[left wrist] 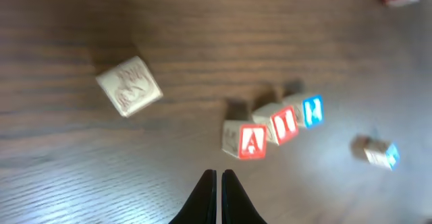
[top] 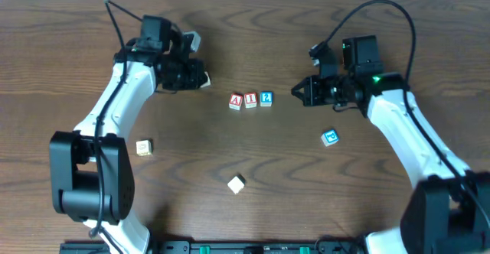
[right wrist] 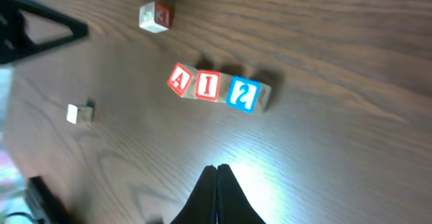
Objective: Spell out Ai2
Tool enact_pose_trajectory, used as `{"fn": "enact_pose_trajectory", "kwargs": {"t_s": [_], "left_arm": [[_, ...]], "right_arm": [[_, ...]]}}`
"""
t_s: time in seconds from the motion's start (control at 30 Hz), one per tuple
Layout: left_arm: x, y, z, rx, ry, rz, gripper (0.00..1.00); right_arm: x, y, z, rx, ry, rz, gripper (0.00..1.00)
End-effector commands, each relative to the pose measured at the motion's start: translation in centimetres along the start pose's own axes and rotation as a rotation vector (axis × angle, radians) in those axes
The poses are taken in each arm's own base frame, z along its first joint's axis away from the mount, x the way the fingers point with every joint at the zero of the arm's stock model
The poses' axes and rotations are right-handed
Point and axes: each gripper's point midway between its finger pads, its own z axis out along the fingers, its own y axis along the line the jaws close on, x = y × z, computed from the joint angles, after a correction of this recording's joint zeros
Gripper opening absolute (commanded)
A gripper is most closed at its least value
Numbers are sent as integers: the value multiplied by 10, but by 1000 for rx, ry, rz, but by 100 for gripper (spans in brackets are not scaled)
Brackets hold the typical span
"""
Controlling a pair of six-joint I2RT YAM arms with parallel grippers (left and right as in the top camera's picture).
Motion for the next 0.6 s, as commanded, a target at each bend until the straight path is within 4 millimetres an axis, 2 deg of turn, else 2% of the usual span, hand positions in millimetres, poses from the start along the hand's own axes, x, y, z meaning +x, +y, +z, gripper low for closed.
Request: {"fn": "enact_pose_trajectory", "kwargs": {"t_s": [0.0, 0.13, 0.27, 0.57], "left_arm": [[24, -11, 23, 195, 69, 39, 6], [40, -2, 45, 242, 138, -19, 6], [46, 2, 60, 287, 160, -43, 6], [44, 22, 71, 187, 159, -123, 6]], "right_arm": [[-4, 9, 7, -90, 4, 53, 1], [-11, 4, 17, -100, -15, 82, 1], [-9, -6, 31, -101, 6, 136, 1], [2, -22, 49, -85, 54, 196, 1]]}}
